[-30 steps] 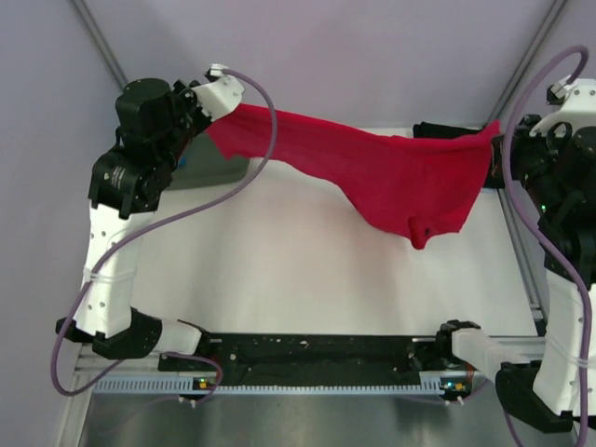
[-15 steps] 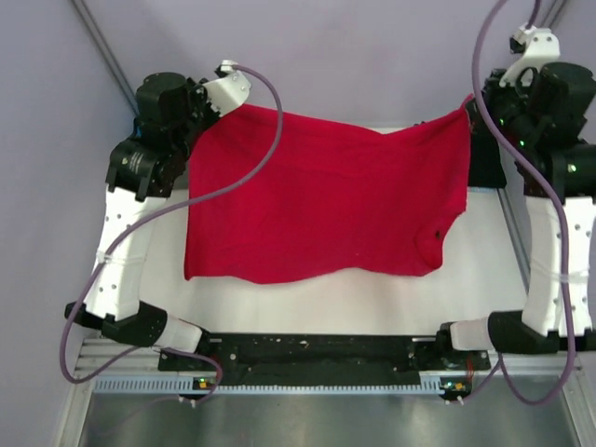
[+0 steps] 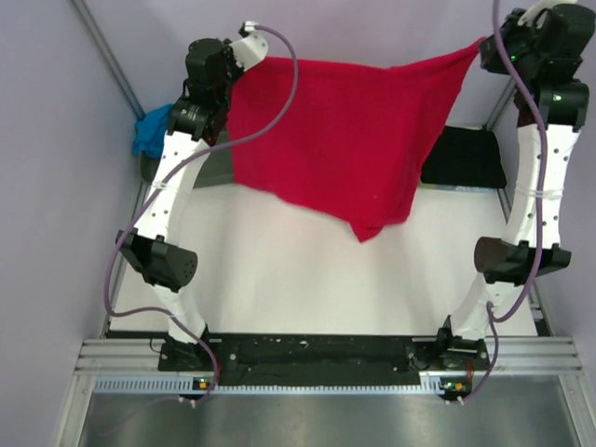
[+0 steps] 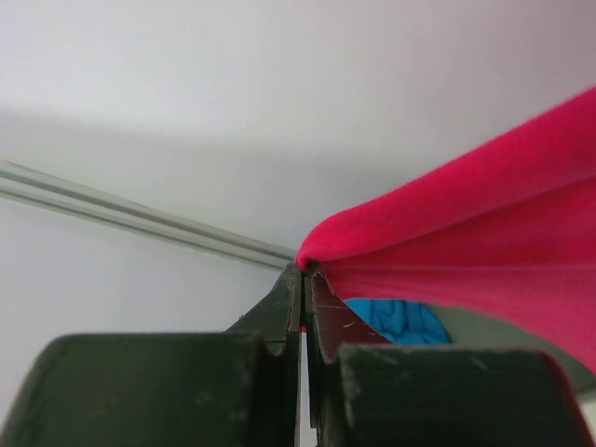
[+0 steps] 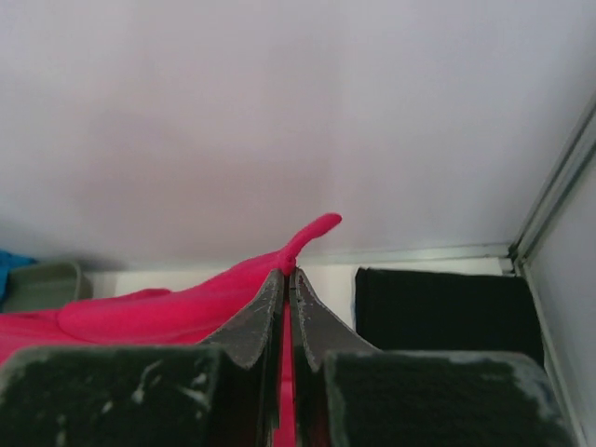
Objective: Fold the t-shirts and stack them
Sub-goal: Flatten out the tshirt
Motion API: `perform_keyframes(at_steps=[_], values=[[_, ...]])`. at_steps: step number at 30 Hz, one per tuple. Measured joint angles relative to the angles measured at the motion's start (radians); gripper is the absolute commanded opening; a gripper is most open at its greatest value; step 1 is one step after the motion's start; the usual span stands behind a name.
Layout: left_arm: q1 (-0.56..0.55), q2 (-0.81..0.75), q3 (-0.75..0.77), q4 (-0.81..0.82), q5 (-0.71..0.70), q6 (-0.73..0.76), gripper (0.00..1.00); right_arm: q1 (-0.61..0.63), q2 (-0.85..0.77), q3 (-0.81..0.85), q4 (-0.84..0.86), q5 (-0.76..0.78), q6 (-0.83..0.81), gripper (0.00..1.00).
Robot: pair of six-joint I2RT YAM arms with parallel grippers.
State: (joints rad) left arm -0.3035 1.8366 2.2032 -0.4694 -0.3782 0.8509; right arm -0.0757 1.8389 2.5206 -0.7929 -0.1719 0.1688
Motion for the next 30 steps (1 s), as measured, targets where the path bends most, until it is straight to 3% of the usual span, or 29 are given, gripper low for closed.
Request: perform_keyframes(at_steps=[6, 11, 15, 21, 26, 30], values=[[-0.001, 0.014, 0.058, 0.107, 0.015, 0.017, 0.0, -0.107, -0.074, -0.019, 0.084, -0.058, 0.039, 0.0], [0.0, -0.056, -0.042, 0.106, 0.073, 0.011, 0.0, -0.111, -0.321, -0.315, 0.148, -0.114, 0.009, 0.0], [0.003, -0.196, -0.308, 0.061, 0.154, -0.004, 0.0, -0.111, -0.596, -0.762, 0.182, -0.175, 0.015, 0.0], [0.006, -0.343, -0.72, -0.08, 0.261, -0.03, 0.0, -0.074, -0.861, -1.341, 0.102, -0.215, 0.093, 0.0], [0.008, -0.415, -1.046, -0.184, 0.314, -0.046, 0.0, 0.035, -1.006, -1.645, -0.025, -0.22, 0.218, 0.0], [0.008, -0.494, -1.248, -0.274, 0.338, -0.048, 0.0, 0.109, -1.105, -1.777, -0.094, -0.224, 0.32, 0.0]])
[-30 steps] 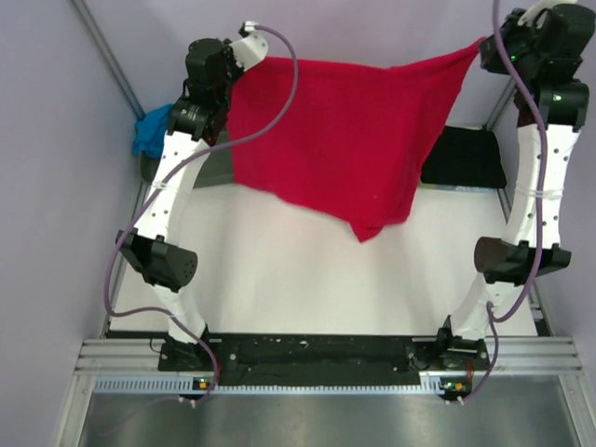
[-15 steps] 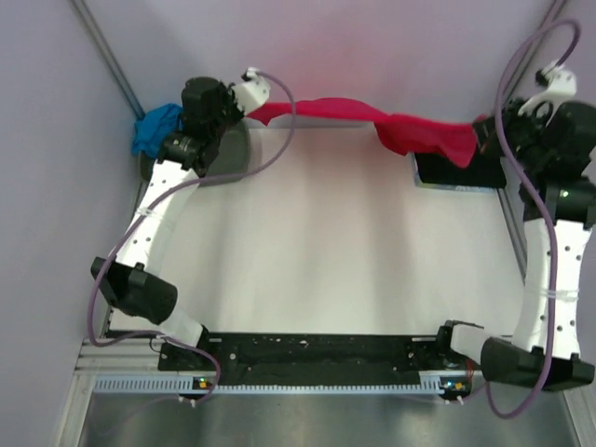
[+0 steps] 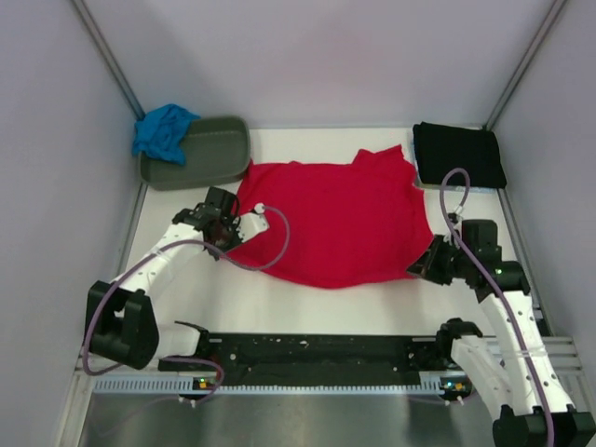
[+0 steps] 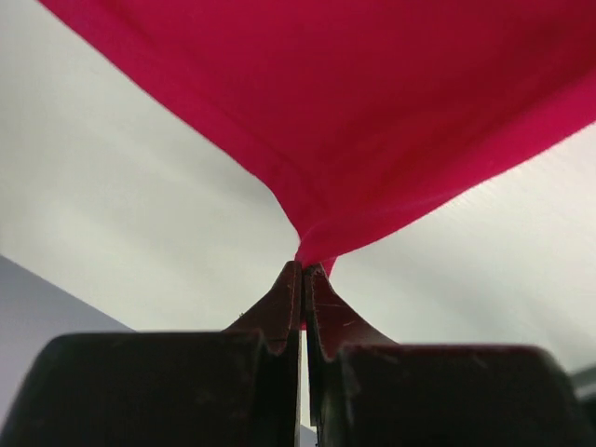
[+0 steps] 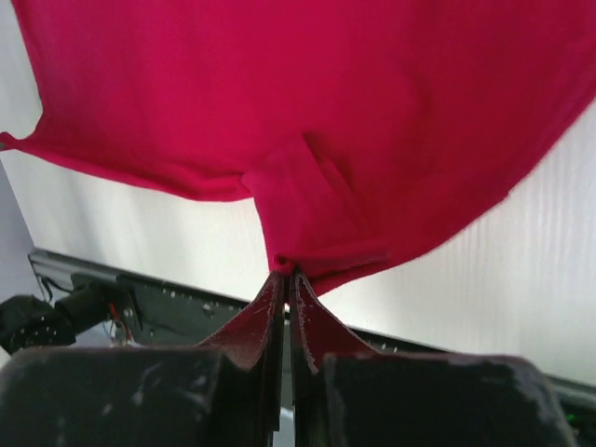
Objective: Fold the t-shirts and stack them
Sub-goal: Flatten out the tshirt
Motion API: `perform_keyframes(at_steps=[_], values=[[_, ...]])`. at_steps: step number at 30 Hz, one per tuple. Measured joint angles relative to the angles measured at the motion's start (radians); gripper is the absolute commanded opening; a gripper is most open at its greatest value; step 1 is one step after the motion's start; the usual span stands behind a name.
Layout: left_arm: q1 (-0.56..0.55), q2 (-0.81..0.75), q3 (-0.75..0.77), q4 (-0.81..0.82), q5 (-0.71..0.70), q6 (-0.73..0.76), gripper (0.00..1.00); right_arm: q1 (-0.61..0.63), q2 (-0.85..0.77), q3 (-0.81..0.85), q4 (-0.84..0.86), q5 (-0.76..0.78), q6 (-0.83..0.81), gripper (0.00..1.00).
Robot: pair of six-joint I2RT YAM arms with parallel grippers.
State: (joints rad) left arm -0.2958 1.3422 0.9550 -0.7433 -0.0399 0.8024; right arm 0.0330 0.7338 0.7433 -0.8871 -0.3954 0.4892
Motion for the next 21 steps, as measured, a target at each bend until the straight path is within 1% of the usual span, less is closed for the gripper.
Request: perform_keyframes(at_steps=[6, 11, 15, 20, 21], values=[[0.0, -0.124, -0.142, -0.116, 0.003, -0.007, 0.0, 0.055, -0.084, -0.135, -0.094, -0.018, 0.108, 0.0], [0.0, -0.168, -0.233, -0.179, -0.002, -0.024, 0.0, 0.071, -0.11, -0.196, -0.207, -0.023, 0.124, 0.0], [0.0, -0.199, -0.253, -0.254, 0.002, -0.039, 0.0, 0.072, -0.113, -0.203, -0.281, -0.024, 0.108, 0.0], [0.0, -0.268, -0.256, -0.34, 0.031, -0.04, 0.0, 0.072, -0.141, -0.207, -0.291, -0.032, 0.095, 0.0], [0.0, -0.273, -0.261, -0.352, 0.037, -0.039, 0.0, 0.076, -0.152, -0.207, -0.292, -0.033, 0.093, 0.13]])
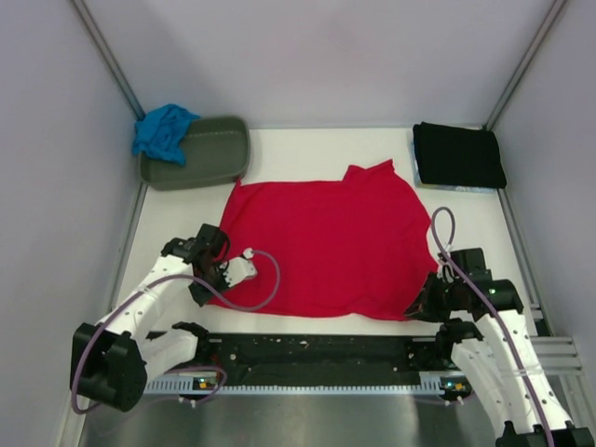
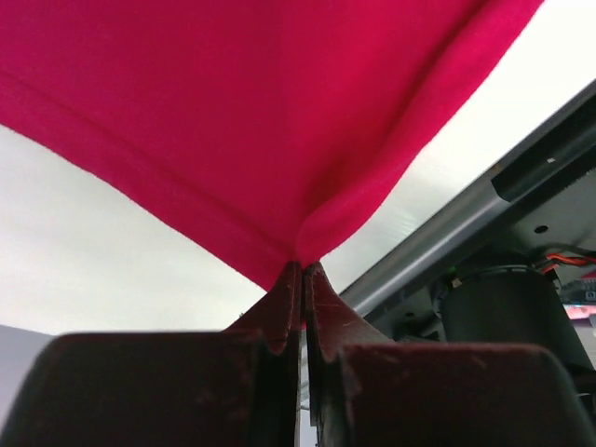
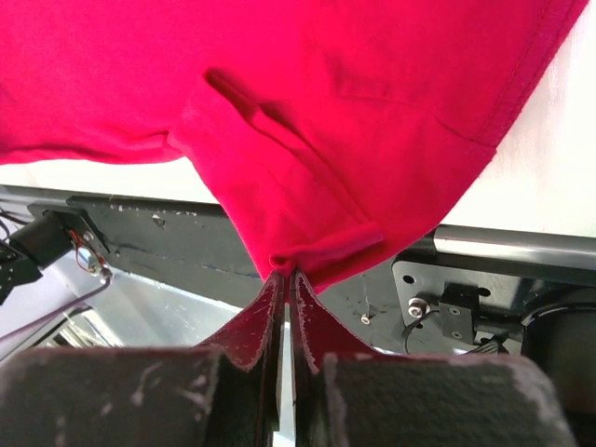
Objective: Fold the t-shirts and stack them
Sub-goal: Flatten out the tshirt
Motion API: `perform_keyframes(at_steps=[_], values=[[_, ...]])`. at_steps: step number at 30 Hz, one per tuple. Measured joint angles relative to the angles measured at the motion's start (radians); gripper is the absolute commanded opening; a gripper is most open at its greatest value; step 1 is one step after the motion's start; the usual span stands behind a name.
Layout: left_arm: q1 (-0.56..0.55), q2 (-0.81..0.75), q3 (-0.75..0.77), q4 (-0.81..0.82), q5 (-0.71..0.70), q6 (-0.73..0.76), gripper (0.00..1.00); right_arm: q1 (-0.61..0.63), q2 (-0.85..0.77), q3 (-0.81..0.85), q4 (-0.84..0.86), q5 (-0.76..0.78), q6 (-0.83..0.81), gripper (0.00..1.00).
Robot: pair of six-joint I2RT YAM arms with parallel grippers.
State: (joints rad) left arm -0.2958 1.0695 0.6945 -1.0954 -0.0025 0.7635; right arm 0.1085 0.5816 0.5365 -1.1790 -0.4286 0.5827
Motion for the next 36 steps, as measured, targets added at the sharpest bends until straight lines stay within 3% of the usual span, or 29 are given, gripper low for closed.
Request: perform_keyframes(at_steps=[4, 6, 9, 13, 18, 20, 27, 36], values=[[0.0, 0.003, -0.032, -0.027, 0.02, 0.005, 0.0, 0.007, -0.029, -0.005, 0.003, -0.006, -0.018, 0.46], [0.0, 0.007, -0.033, -0.034, 0.027, 0.006, 0.0, 0.007, -0.03, -0.005, 0.004, -0.011, -0.018, 0.55], [0.0, 0.014, -0.032, -0.035, 0.032, 0.009, 0.0, 0.011, -0.021, 0.038, -0.013, -0.04, 0.002, 0.56], [0.0, 0.015, -0.032, -0.033, 0.031, 0.011, 0.0, 0.013, 0.057, 0.246, -0.119, 0.093, -0.039, 0.54], [0.0, 0.015, -0.028, -0.015, 0.0, 0.006, 0.0, 0.027, 0.198, 0.389, -0.1, 0.222, -0.092, 0.49], [0.0, 0.015, -0.016, -0.003, -0.013, -0.002, 0.0, 0.069, 0.262, 0.394, -0.068, 0.254, -0.112, 0.51], [0.001, 0.012, 0.014, 0.023, 0.0, -0.015, 0.0, 0.458, 0.539, 0.353, 0.184, 0.281, -0.153, 0.54], [0.001, 0.006, 0.009, 0.044, 0.012, -0.03, 0.0, 0.587, 0.772, 0.218, 0.452, 0.257, -0.128, 0.53]])
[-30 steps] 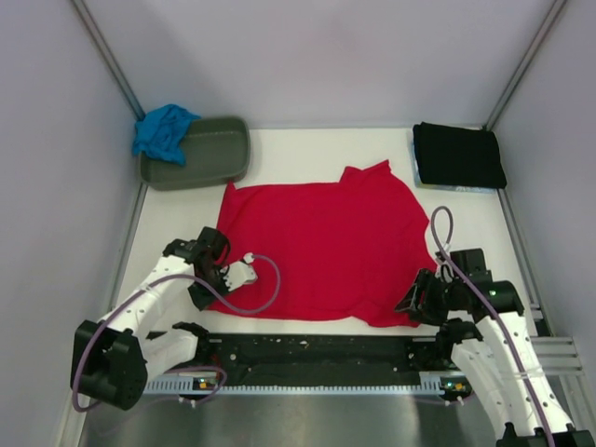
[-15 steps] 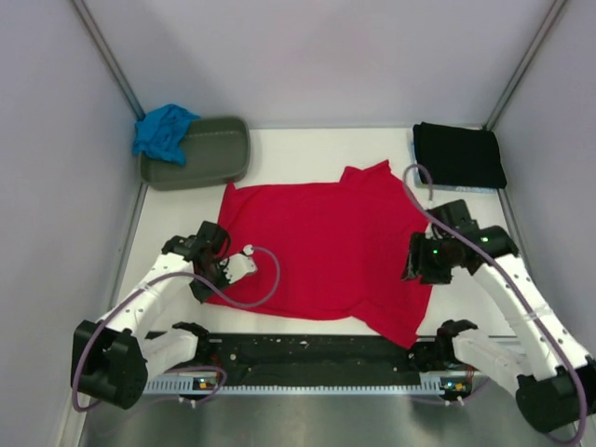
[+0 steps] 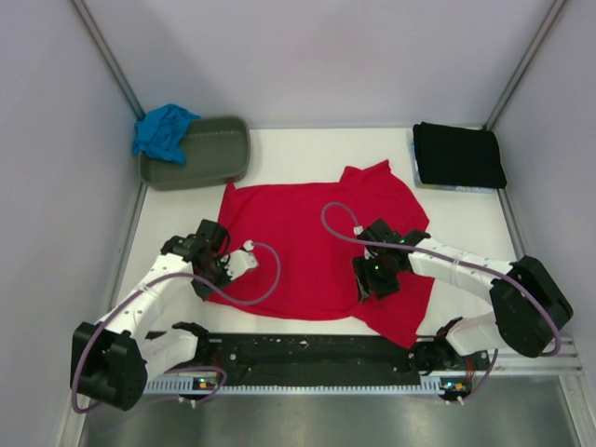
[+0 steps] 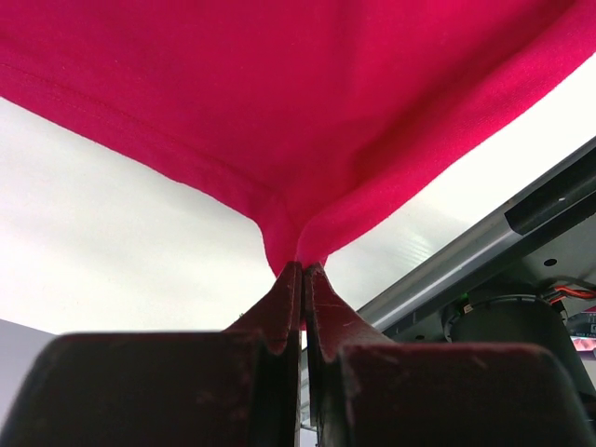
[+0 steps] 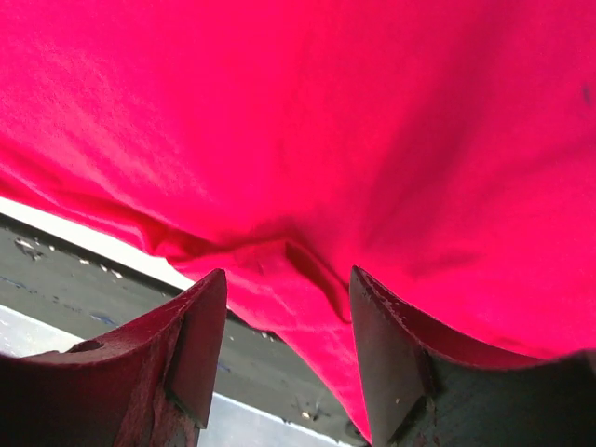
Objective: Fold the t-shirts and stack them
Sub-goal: Flatten out the tshirt
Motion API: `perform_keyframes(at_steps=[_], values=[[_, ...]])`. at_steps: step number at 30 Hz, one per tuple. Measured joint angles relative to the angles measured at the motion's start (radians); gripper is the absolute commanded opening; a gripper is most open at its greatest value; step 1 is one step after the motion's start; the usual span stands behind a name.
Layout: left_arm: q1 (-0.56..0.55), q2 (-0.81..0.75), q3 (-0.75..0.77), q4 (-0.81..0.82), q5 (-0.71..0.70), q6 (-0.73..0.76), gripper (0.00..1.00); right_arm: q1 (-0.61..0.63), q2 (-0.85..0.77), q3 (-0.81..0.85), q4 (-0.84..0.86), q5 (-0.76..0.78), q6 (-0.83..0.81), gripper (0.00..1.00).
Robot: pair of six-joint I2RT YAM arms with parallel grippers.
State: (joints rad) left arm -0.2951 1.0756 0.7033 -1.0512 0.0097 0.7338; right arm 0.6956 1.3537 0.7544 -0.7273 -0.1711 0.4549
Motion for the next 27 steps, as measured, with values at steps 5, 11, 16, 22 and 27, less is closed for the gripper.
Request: perform_keyframes(at_steps=[5, 11, 16, 22, 27], values=[[0.0, 0.0, 0.0, 0.004, 0.001, -0.003, 0.0, 0.006, 0.037, -0.027, 0.091, -0.033, 0.016, 0.35], [0.0, 0.0, -0.008, 0.005, 0.001, -0.003, 0.0, 0.01, 0.045, -0.06, 0.112, -0.041, 0.02, 0.0], [0.0, -0.002, -0.039, 0.005, -0.015, 0.021, 0.0, 0.011, 0.04, -0.06, 0.107, -0.074, 0.016, 0.0], [0.0, -0.005, -0.081, -0.003, -0.094, 0.096, 0.2, 0.091, -0.026, -0.08, 0.074, -0.203, -0.008, 0.0], [0.0, 0.012, -0.072, -0.039, -0.112, 0.171, 0.57, 0.218, -0.004, -0.077, 0.049, -0.323, -0.031, 0.02]])
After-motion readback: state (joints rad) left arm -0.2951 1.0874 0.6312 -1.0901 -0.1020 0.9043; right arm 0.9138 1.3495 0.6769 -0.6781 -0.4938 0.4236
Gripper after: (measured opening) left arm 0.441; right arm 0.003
